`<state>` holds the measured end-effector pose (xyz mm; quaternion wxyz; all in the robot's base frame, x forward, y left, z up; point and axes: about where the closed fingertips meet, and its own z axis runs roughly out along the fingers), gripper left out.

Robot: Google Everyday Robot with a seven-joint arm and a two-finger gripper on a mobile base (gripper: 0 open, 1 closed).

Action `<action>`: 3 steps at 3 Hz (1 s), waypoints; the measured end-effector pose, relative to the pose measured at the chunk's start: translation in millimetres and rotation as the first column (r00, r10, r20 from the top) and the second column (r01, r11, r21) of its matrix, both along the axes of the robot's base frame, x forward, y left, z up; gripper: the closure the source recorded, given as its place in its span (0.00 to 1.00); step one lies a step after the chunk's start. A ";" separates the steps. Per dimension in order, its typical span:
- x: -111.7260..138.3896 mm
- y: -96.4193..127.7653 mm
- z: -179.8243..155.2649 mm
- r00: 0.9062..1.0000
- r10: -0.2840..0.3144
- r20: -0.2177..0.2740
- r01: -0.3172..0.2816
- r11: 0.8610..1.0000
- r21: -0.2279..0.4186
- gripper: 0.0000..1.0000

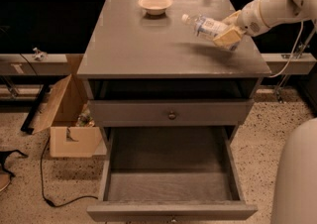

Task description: Pick blue plastic bottle from middle drawer and place on counter

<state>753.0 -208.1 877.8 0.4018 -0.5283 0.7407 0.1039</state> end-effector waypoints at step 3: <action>29.6 6.3 -22.2 0.996 -0.039 -0.085 0.033 0.997 -0.070 0.28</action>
Offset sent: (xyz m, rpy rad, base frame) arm 0.0437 -0.0058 -0.0114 -0.0818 0.0926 -0.0541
